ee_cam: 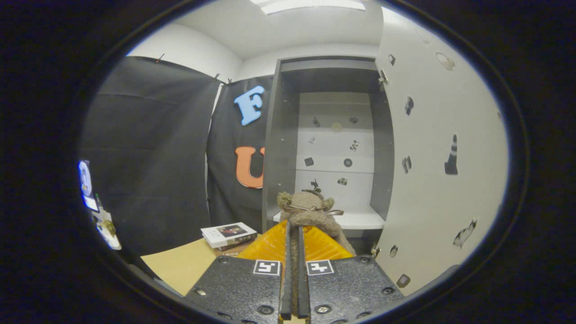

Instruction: Open the shoe cabinet door, grab the shoes and put them into the shoe cabinet, then close the shoe cabinet door.

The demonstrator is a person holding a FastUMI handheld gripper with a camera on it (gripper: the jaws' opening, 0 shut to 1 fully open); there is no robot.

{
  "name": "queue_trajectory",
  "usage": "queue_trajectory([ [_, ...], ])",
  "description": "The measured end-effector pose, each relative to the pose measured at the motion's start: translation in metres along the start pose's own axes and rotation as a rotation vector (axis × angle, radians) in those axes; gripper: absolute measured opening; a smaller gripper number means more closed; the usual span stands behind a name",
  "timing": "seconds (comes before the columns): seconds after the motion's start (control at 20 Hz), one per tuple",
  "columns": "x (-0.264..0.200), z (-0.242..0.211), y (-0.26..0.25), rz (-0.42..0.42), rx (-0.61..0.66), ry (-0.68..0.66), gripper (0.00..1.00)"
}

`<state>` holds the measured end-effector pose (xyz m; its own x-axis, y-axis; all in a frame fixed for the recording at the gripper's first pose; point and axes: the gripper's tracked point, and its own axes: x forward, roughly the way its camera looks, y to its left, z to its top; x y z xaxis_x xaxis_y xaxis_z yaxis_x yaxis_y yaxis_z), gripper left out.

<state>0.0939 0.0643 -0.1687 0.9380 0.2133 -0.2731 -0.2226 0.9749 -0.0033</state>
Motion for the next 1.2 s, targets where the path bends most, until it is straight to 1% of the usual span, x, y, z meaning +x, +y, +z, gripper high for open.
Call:
queue_trajectory([
  [0.05,0.002,0.017,-0.003,-0.004,0.003,-0.011,0.08],
  [0.2,0.015,0.063,-0.018,-0.049,-0.033,-0.048,0.08],
  [0.3,0.025,0.086,-0.023,-0.067,-0.023,-0.04,0.08],
  [0.45,0.052,0.108,-0.035,-0.097,-0.008,-0.004,0.08],
  [0.55,0.075,0.114,-0.046,-0.131,-0.004,0.026,0.08],
  [0.7,0.111,0.118,-0.07,-0.21,0.0,0.057,0.08],
  [0.85,0.151,0.11,-0.087,-0.251,0.014,0.084,0.08],
  [0.95,0.177,0.096,-0.099,-0.271,0.015,0.102,0.08],
  [1.1,0.213,0.06,-0.117,-0.308,0.033,0.165,0.08],
  [1.2,0.24,0.037,-0.125,-0.312,0.021,0.196,0.08],
])
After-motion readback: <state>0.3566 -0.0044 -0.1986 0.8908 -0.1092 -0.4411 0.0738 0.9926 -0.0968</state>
